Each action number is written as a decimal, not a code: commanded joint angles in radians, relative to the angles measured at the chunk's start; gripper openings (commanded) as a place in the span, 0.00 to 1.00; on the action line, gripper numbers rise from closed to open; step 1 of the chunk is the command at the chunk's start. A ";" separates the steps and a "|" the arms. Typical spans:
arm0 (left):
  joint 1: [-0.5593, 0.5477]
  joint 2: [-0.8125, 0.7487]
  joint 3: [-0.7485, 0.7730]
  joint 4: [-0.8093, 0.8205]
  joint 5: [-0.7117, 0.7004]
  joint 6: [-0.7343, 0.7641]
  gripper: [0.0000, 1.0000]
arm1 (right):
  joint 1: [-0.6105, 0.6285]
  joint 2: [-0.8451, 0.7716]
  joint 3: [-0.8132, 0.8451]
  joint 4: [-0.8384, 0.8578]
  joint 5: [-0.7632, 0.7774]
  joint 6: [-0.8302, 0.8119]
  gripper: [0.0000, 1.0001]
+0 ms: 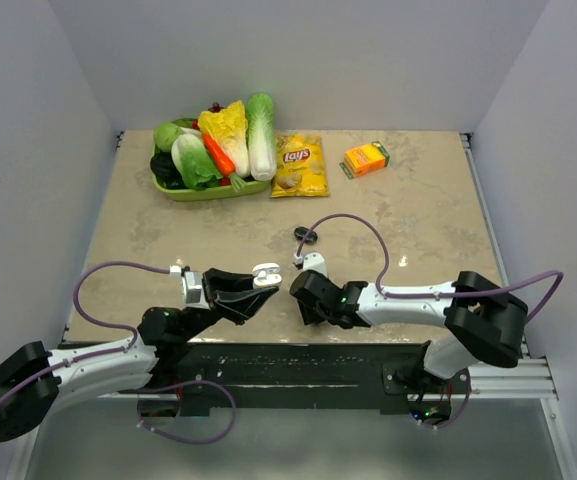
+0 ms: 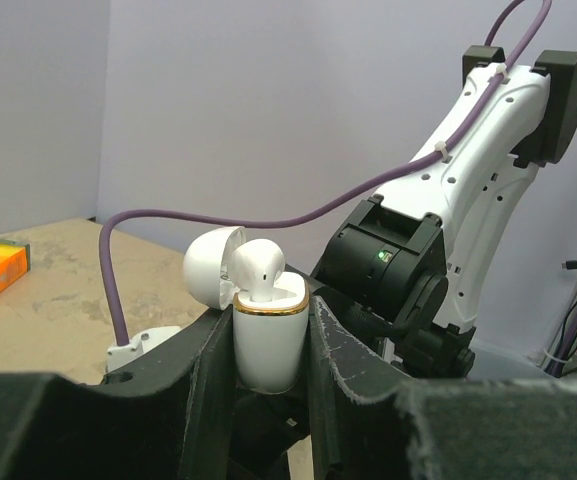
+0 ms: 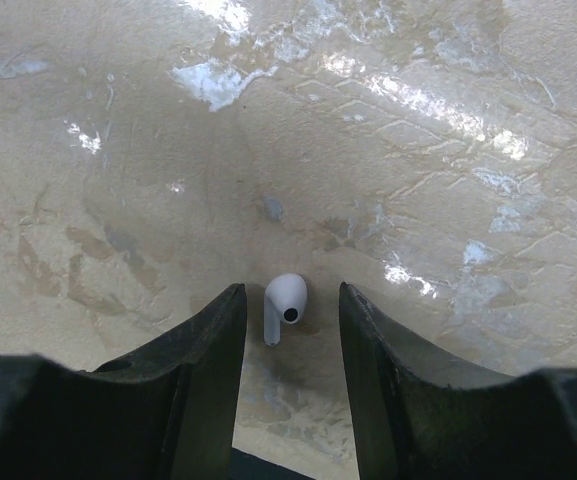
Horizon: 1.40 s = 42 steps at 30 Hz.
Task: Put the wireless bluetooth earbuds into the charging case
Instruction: Pick up the earbud from the center of the board.
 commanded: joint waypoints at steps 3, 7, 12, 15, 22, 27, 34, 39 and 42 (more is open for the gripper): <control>-0.009 0.002 -0.031 0.159 -0.005 0.001 0.00 | 0.015 0.033 0.000 -0.098 0.035 0.018 0.45; -0.009 -0.007 -0.035 0.161 -0.006 -0.001 0.00 | 0.018 0.050 0.007 -0.084 0.027 0.016 0.45; -0.011 -0.016 -0.040 0.156 -0.010 0.002 0.00 | 0.026 0.082 0.033 -0.080 0.022 0.012 0.44; -0.011 -0.021 -0.041 0.153 -0.011 0.002 0.00 | 0.033 0.093 0.047 -0.087 0.032 0.012 0.43; -0.011 -0.021 -0.046 0.150 -0.016 0.005 0.00 | 0.038 0.089 0.027 -0.092 0.029 0.018 0.37; -0.011 -0.018 -0.049 0.159 -0.014 0.004 0.00 | 0.042 0.073 0.020 -0.103 0.027 0.027 0.32; -0.011 -0.024 -0.052 0.159 -0.013 0.001 0.00 | 0.050 0.058 0.015 -0.106 0.022 0.038 0.19; -0.011 -0.022 -0.051 0.156 -0.013 0.001 0.00 | 0.050 0.032 0.017 -0.109 0.027 0.045 0.00; -0.012 -0.018 -0.049 0.156 -0.014 0.001 0.00 | 0.052 0.017 0.024 -0.110 0.029 0.053 0.00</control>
